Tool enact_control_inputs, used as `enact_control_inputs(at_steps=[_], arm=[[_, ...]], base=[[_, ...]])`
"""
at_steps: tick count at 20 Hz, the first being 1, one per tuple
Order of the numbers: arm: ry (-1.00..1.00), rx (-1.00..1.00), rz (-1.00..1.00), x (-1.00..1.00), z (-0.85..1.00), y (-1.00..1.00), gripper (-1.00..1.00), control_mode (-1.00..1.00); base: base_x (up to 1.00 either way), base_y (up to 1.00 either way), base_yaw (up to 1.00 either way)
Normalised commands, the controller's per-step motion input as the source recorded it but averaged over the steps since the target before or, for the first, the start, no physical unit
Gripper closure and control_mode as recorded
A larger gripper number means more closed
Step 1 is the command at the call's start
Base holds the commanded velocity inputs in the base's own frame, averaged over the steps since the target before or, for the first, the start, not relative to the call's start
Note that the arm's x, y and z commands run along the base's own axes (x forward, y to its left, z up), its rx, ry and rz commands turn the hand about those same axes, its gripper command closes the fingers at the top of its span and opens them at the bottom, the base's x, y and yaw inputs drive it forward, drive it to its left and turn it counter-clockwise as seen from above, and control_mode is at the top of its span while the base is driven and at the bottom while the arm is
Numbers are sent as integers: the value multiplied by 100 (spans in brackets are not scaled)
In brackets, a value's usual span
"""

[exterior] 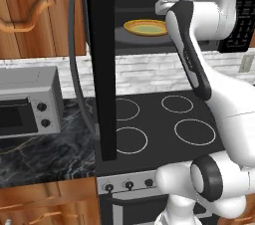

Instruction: Transport the steak from the fridge to the microwave and turn on the microwave.

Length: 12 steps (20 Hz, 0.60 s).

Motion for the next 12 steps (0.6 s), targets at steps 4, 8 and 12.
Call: enact_control_inputs(at_steps=[4, 8, 12], arm=[[0, -2, 0, 42, -20, 2, 100, -100], [0, -3, 0, 39, -26, 2, 100, -100], [1, -1, 0, 40, -17, 1, 100, -100]], base=[[0, 0, 0], [0, 0, 0], [0, 0, 0]])
